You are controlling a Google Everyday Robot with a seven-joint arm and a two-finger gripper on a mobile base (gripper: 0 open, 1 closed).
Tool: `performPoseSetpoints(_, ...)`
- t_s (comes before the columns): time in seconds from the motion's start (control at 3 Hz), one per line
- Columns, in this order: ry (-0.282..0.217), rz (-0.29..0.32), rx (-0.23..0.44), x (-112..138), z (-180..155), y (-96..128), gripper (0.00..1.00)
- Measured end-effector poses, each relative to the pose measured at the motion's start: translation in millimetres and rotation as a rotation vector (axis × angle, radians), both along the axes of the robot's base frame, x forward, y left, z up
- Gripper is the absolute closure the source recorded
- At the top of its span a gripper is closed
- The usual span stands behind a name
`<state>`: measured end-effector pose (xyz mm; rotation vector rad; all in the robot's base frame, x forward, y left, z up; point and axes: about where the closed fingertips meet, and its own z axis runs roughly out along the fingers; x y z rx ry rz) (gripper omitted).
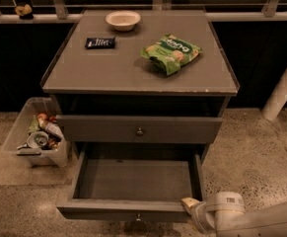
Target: Open middle drawer
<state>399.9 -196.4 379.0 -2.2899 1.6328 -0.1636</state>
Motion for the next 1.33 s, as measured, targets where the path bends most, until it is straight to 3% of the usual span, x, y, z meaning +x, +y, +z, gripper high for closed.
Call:
performPoseSetpoints(0.67,0.004,0.010,0.012,-6.3,0.3,1.1,1.00)
performPoseSetpoints(1.0,0.004,0.010,0.012,-6.3,0.4,1.1,0.83)
performPoseSetpoints(1.33,0.004,0.010,0.012,-6.3,0.4,1.1,0.58)
